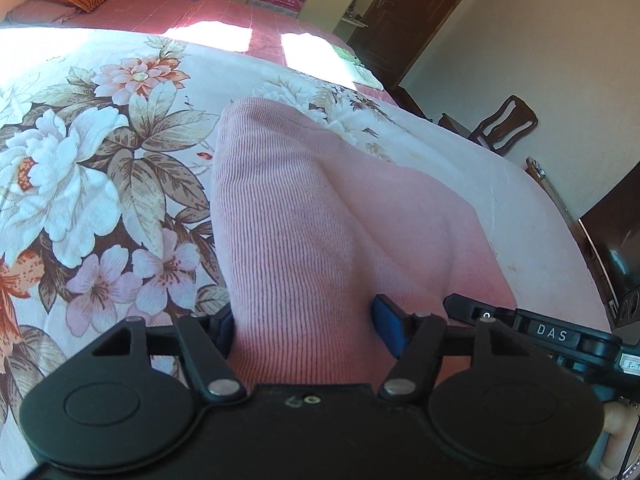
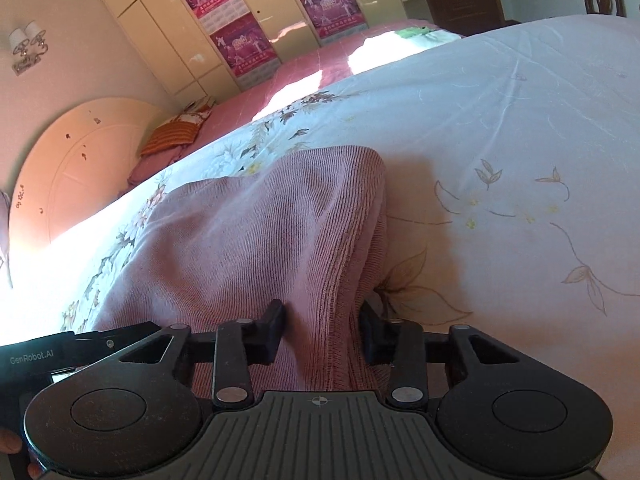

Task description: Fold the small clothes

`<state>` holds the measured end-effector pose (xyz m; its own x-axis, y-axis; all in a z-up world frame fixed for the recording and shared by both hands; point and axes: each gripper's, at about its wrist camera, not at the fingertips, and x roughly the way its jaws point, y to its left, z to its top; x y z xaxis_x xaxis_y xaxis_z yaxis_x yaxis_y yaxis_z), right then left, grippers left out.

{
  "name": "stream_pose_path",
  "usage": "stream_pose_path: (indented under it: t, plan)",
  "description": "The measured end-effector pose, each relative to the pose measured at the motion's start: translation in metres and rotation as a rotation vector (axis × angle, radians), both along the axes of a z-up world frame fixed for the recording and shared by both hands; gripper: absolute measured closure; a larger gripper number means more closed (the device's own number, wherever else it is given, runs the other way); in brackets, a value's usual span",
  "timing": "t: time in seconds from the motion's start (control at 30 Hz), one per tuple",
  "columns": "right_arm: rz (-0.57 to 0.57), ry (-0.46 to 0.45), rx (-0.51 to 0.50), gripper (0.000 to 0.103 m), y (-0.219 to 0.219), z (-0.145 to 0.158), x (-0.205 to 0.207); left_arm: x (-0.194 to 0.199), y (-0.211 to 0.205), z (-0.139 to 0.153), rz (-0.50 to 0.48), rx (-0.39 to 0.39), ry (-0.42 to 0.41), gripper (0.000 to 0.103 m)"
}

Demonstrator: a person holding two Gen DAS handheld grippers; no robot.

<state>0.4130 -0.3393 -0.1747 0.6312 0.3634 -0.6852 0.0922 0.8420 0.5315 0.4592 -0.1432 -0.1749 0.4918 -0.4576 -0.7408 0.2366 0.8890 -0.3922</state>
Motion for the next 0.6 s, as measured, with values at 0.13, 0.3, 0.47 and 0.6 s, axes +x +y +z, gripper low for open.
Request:
stream_pose_path:
  t: [0.13,0.3,0.47,0.6]
  plan:
    - [0.017,0.006,-0.016,0.081,0.007,0.008,-0.002,-0.009,-0.009,0.013,-0.014,0.063,-0.059,0.063]
    - [0.006,-0.039,0.010,0.082,0.010,0.025,-0.013,-0.020,-0.010,0.028,-0.030,0.068,-0.111,0.069]
    - [0.026,-0.082,0.027,0.082,0.023,0.054,-0.022,-0.032,0.002,0.049,-0.040,0.049,-0.144,0.070]
    - [0.054,-0.111,0.039,0.082,0.047,0.074,-0.027,-0.038,0.031,0.067,-0.017,0.039,-0.160,0.070]
